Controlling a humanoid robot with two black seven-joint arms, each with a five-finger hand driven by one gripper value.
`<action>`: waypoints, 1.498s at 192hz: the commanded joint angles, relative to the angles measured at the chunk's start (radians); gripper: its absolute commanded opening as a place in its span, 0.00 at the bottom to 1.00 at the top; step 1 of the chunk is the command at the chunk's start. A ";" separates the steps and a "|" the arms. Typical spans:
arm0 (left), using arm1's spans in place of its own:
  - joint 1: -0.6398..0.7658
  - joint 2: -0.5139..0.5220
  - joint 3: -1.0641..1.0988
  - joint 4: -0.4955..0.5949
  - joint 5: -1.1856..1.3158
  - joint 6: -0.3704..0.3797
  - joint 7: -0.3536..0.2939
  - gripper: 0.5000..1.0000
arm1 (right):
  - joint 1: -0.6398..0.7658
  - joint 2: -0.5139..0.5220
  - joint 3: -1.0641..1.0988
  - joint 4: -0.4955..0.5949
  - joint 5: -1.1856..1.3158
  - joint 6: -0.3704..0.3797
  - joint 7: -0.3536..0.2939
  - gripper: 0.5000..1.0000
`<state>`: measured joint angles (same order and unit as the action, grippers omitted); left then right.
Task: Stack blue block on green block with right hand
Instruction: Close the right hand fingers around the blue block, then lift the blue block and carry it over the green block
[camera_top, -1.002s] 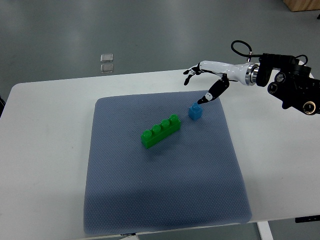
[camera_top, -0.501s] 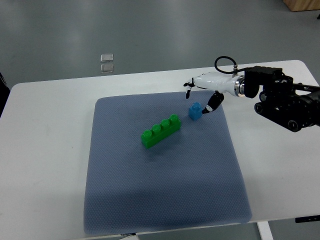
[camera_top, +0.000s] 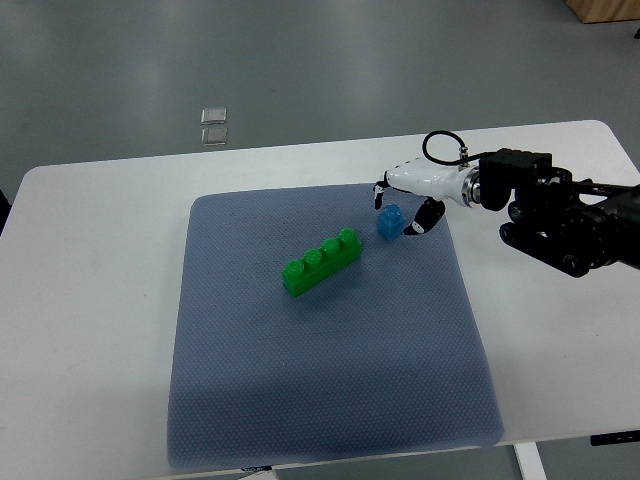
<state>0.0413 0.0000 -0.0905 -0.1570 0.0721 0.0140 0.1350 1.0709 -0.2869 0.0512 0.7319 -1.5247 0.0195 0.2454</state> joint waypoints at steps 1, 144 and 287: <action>0.000 0.000 0.000 -0.001 0.000 0.000 0.000 1.00 | 0.001 0.000 -0.005 0.000 0.000 -0.001 0.000 0.62; 0.000 0.000 0.000 0.001 0.000 0.000 0.000 1.00 | 0.007 -0.003 -0.042 0.000 -0.003 -0.001 0.002 0.31; 0.000 0.000 0.000 0.001 0.000 0.000 0.000 1.00 | 0.044 -0.018 -0.036 0.014 -0.022 -0.001 0.012 0.10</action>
<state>0.0414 0.0000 -0.0906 -0.1567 0.0721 0.0140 0.1350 1.0975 -0.2988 0.0146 0.7422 -1.5538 0.0173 0.2550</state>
